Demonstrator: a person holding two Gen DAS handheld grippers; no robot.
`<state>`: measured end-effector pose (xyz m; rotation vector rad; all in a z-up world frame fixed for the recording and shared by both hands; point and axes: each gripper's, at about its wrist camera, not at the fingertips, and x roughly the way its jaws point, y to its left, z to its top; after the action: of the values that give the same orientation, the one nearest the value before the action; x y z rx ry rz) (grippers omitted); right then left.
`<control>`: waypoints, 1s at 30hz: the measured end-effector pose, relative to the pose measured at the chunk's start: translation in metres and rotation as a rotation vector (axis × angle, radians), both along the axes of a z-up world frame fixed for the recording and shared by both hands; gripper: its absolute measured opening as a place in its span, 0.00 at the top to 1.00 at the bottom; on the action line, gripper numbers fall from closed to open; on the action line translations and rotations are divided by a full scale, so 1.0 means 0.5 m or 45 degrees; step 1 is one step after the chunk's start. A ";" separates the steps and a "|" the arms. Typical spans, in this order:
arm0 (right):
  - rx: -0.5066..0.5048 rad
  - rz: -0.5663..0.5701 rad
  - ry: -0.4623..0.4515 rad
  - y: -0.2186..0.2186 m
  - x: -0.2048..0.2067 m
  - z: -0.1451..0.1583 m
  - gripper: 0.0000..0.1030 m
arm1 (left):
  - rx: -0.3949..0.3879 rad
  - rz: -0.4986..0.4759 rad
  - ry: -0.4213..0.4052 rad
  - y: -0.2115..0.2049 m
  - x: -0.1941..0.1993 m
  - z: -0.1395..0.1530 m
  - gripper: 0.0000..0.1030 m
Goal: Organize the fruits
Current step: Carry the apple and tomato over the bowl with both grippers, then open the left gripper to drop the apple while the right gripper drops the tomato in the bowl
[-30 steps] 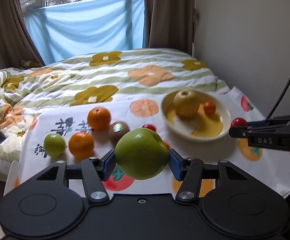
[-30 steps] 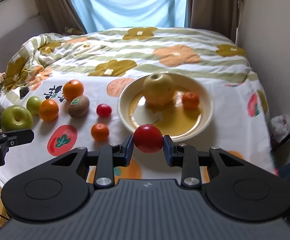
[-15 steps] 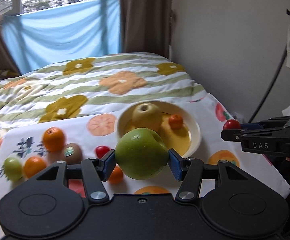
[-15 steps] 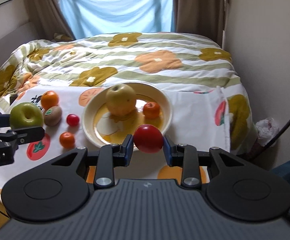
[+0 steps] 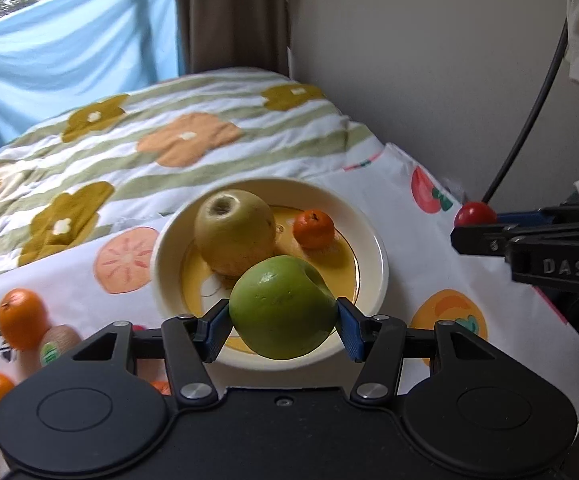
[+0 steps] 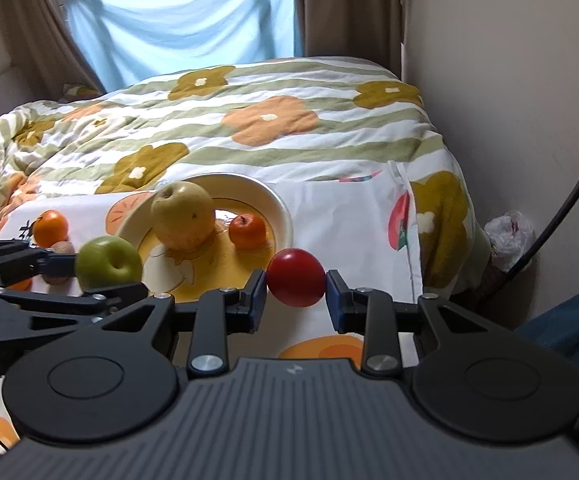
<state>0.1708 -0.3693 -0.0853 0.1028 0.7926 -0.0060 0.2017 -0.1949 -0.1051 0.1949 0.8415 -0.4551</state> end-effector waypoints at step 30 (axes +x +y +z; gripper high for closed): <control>0.052 0.019 0.049 0.016 0.061 -0.038 0.55 | 0.014 0.021 0.002 0.021 0.023 0.001 0.00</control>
<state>0.2014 -0.3615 -0.1042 0.1360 0.8318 0.0227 0.2131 -0.1843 -0.1048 0.1978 0.8469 -0.4354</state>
